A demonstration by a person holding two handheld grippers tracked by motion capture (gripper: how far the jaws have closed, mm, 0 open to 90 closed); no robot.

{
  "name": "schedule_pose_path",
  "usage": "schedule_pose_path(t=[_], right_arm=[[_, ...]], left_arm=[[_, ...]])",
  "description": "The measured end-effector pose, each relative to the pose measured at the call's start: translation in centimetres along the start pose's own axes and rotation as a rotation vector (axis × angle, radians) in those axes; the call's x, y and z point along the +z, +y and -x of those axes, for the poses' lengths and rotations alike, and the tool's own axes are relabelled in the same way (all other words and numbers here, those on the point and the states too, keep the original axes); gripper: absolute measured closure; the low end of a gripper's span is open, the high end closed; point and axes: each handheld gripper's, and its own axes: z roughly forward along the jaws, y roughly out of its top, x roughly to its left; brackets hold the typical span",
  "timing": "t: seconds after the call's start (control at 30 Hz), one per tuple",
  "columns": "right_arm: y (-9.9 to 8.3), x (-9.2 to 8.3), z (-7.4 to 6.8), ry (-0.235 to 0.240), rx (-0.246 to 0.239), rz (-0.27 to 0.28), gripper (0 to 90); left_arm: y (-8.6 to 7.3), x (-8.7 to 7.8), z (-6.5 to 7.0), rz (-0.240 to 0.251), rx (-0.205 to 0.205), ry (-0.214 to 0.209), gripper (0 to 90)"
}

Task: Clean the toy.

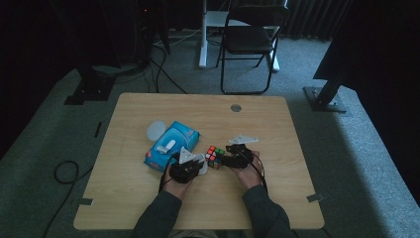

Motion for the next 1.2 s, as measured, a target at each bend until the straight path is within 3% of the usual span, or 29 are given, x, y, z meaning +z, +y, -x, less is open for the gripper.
schedule_pose_path(t=[0.13, 0.23, 0.63, 0.8, 1.0, 1.1, 1.2], right_arm=[[0.3, 0.6, -0.2, 0.012, -0.009, -0.013, 47.0], [0.3, 0.6, -0.1, 0.03, 0.017, -0.018, 49.6], [0.3, 0.5, -0.5, 0.004, 0.029, -0.02, 52.0], [0.4, 0.5, -0.5, -0.009, 0.042, -0.017, 52.0], [0.5, 0.7, -0.6, -0.02, 0.054, -0.016, 52.0], [0.5, 0.7, -0.6, -0.022, 0.057, -0.016, 52.0], [0.5, 0.7, -0.7, -0.022, 0.056, -0.017, 52.0]], left_arm=[[0.0, 0.2, 0.1, -0.004, 0.006, -0.001, 82.6], [-0.1, 0.4, 0.1, -0.005, 0.002, 0.001, 82.6], [0.5, 1.6, -0.4, -0.008, -0.016, 0.013, 82.7], [0.3, 1.8, 0.3, -0.014, -0.007, -0.007, 82.7], [-0.2, 2.5, 2.3, -0.036, 0.047, -0.044, 82.6], [-0.3, 2.6, 2.3, -0.036, 0.04, -0.047, 82.7], [-0.1, 2.3, 1.6, -0.027, 0.03, -0.024, 82.7]])
